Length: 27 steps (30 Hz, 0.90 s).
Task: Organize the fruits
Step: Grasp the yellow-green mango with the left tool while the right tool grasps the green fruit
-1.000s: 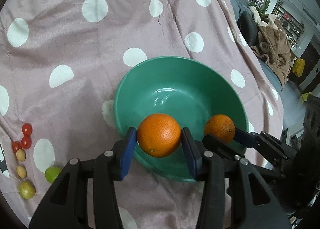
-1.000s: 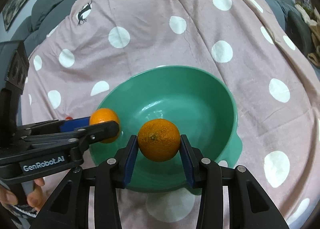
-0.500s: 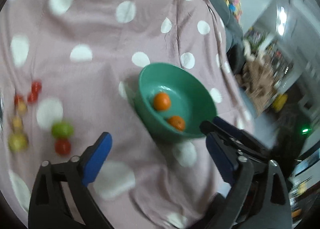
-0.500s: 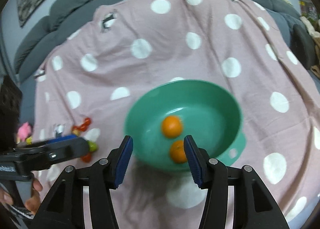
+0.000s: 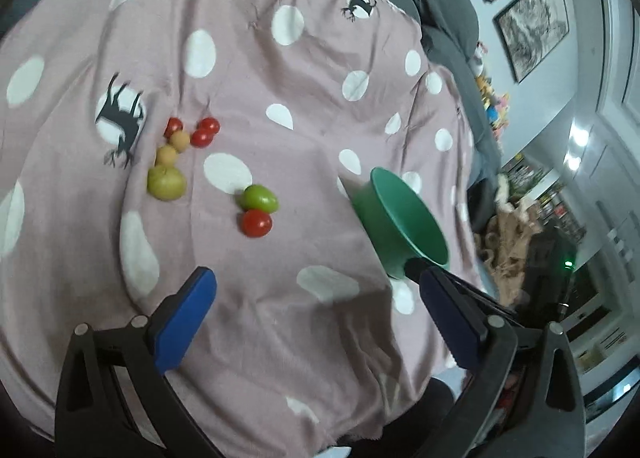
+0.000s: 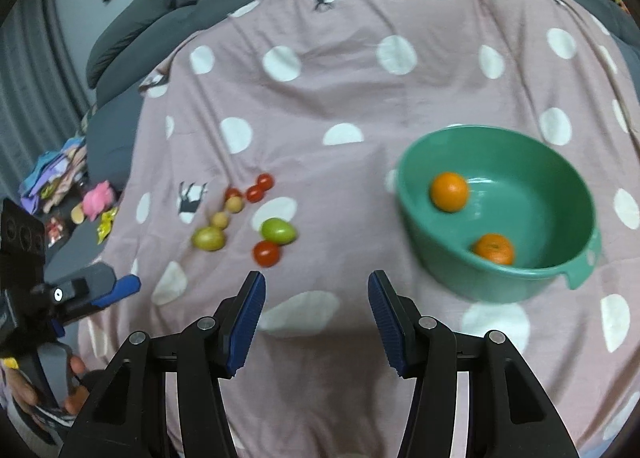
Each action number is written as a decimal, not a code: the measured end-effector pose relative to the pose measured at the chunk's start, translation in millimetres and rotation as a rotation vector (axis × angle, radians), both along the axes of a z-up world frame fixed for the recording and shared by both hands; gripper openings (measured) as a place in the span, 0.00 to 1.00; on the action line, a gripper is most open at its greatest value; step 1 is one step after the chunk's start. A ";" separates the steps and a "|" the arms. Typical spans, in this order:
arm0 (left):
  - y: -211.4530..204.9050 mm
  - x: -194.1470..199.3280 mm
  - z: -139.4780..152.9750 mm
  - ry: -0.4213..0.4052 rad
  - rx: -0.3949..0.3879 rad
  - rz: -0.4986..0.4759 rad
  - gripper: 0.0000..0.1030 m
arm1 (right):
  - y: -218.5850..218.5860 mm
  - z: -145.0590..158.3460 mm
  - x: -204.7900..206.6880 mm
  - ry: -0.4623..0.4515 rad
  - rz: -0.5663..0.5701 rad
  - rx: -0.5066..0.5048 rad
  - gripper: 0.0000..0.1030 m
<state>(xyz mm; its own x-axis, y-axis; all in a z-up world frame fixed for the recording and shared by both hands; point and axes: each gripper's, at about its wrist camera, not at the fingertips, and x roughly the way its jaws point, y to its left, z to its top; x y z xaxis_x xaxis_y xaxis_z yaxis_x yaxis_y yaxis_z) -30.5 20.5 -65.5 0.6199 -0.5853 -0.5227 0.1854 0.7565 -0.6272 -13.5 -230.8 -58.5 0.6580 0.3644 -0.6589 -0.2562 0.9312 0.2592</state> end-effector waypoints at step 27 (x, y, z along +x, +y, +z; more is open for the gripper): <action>23.0 63.7 -25.8 -0.009 0.507 -0.044 0.69 | 55.5 -34.2 57.8 0.130 0.123 -0.021 0.52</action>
